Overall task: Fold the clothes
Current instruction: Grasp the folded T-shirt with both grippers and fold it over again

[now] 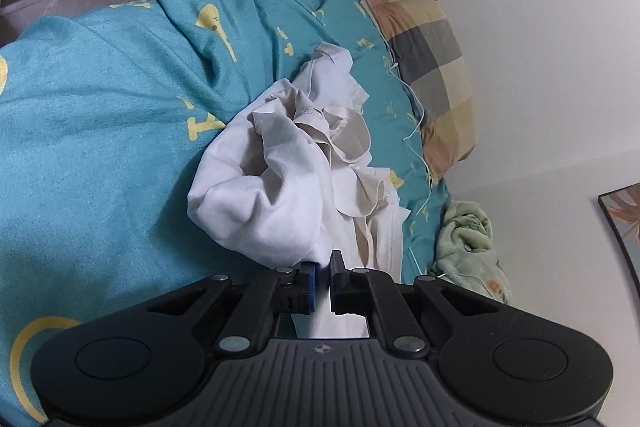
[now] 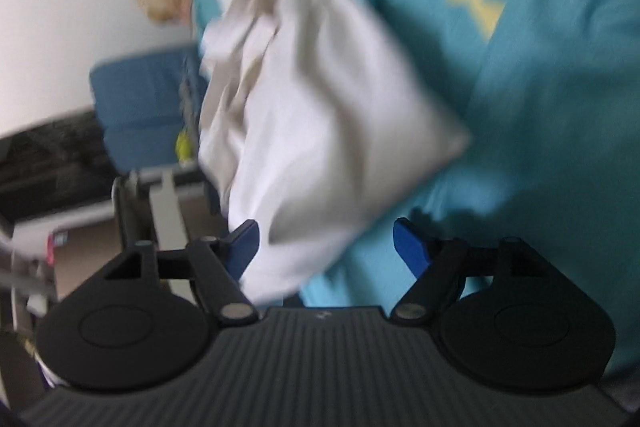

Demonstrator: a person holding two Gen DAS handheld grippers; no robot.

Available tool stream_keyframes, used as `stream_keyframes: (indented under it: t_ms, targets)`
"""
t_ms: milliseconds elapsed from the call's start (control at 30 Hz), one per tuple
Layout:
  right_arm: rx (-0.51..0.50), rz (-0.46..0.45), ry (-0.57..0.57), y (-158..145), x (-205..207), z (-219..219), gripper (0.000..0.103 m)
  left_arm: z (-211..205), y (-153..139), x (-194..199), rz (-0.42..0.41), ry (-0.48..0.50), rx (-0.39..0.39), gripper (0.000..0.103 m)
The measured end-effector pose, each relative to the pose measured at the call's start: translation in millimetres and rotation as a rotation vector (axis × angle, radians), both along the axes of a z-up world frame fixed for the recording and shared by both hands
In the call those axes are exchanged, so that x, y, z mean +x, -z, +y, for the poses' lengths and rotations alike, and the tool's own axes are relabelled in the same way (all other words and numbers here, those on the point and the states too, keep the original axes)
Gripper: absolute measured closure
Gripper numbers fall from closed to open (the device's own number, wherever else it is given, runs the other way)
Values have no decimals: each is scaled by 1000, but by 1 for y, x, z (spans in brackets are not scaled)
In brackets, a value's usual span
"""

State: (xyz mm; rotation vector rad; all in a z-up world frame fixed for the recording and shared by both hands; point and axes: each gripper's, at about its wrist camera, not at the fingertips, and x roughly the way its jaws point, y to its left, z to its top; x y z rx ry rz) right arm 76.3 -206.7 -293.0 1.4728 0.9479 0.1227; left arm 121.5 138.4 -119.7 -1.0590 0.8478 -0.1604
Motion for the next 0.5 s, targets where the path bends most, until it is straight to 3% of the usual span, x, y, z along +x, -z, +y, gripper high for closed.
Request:
stream_keyframes:
  t_ms: [33, 67, 133, 167, 200, 300, 433, 500]
  targets:
    - [-41, -30, 6, -3, 3, -1, 60, -1, 2, 0, 9, 2, 8, 96]
    - [-69, -46, 8, -5, 5, -1, 74, -1, 3, 0, 19, 5, 17, 96]
    - [-108, -62, 6, -8, 10, 1, 82, -3, 6, 1, 39, 10, 35, 95]
    - [-123, -75, 7, -10, 12, 2, 84, -4, 8, 1, 48, 12, 44, 93]
    - [-134, -89, 6, -12, 12, 2, 84, -6, 9, 1, 59, 19, 52, 84]
    - [-146, -115, 1, -16, 10, 1, 86, -11, 15, 3, 85, 38, 61, 44]
    - [-146, -139, -7, -21, 8, 0, 87, -18, 25, 9, 110, 59, 35, 27]
    - [-141, -150, -10, -25, 9, 0, 87, -20, 32, 14, 119, 62, -9, 27]
